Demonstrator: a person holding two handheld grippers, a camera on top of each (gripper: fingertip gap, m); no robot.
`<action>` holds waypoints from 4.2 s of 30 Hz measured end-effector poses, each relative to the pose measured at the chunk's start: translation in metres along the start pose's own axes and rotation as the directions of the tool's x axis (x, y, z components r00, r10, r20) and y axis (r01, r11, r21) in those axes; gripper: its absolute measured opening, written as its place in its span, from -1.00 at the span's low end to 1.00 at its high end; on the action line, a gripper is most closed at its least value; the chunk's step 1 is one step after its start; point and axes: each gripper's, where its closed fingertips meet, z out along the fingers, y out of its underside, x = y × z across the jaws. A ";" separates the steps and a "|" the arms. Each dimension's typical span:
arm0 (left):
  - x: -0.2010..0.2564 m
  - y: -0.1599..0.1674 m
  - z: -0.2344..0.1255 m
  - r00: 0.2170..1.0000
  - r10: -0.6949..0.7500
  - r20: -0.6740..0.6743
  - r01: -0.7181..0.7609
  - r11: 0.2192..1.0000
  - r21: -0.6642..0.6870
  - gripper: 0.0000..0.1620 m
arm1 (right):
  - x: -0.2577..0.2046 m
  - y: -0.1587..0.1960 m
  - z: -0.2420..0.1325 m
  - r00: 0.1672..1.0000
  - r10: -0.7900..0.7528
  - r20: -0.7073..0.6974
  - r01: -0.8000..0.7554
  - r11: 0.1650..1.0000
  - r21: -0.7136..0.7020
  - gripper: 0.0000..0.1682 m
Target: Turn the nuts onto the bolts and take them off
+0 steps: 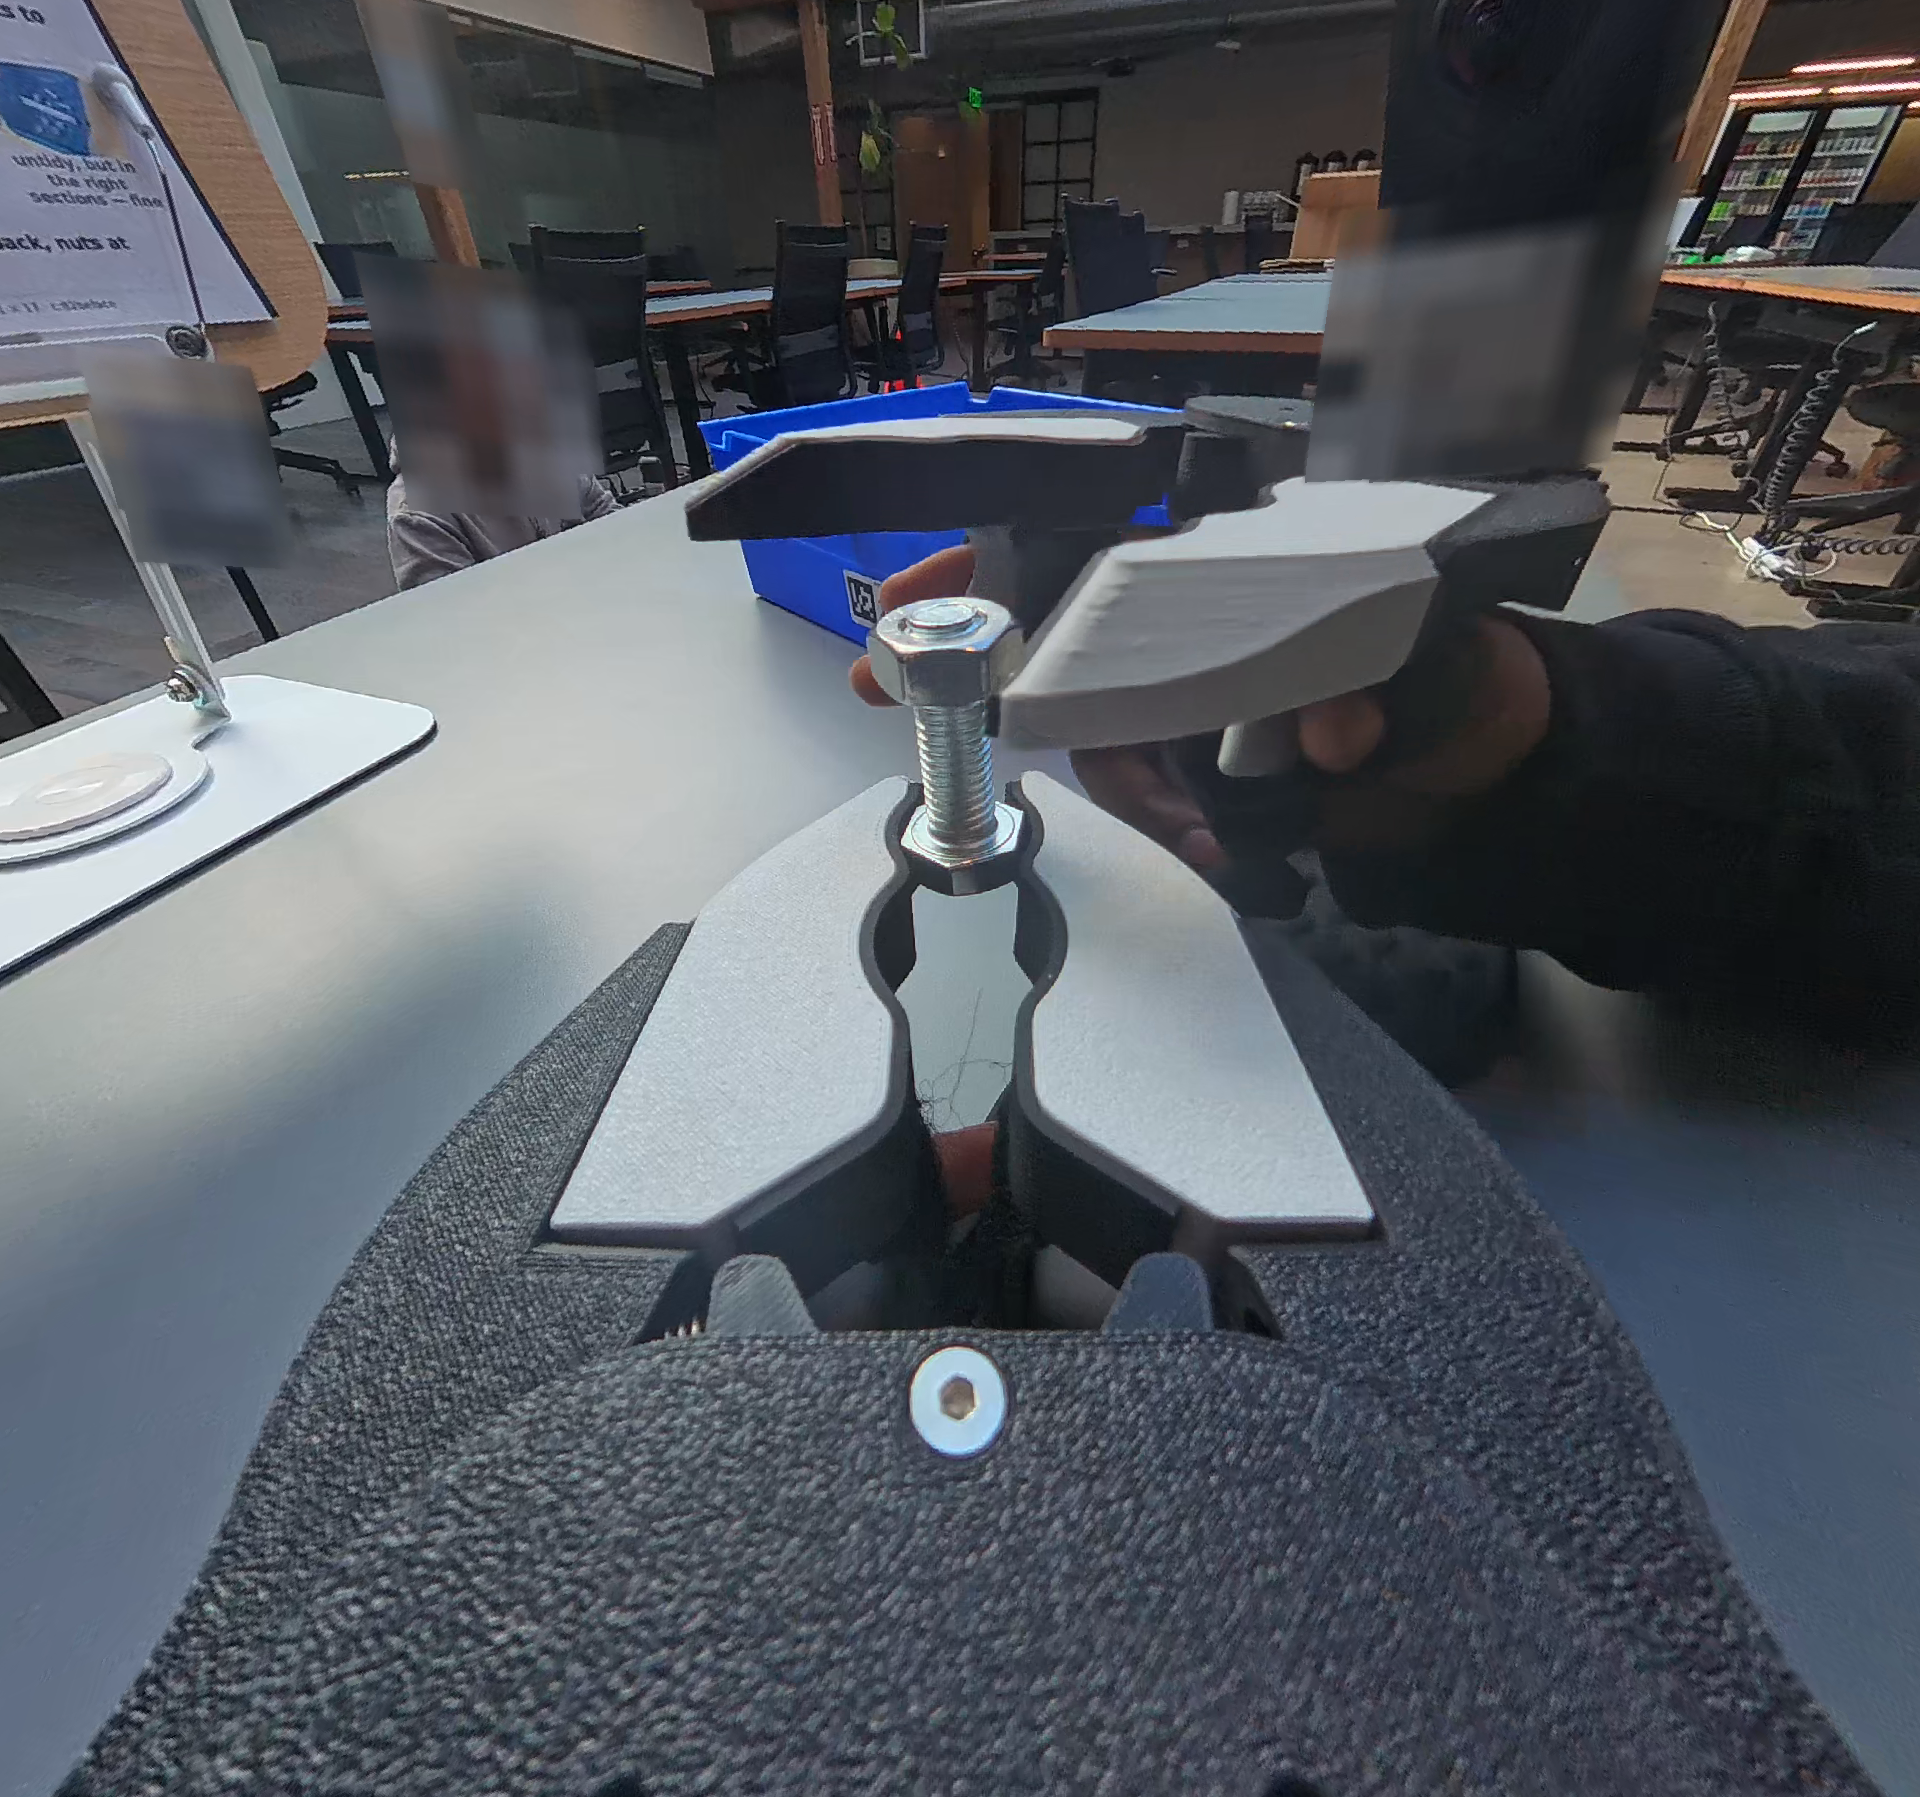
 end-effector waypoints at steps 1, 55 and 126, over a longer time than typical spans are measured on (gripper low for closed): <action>0.000 0.000 0.000 1.000 0.000 0.000 0.000 1.000 0.001 -0.82 | 0.000 0.002 0.004 1.000 0.000 -0.003 0.000 1.000 -0.008 -0.02; 0.000 0.001 0.000 1.000 -0.004 -0.004 0.004 1.000 -0.006 -0.82 | 0.003 -0.004 -0.012 1.000 -0.021 -0.018 0.021 1.000 0.021 -0.17; 0.001 0.002 -0.001 1.000 -0.014 -0.010 0.014 1.000 -0.007 -0.82 | 0.006 -0.004 -0.005 0.999 -0.037 -0.033 0.037 0.999 0.004 -0.17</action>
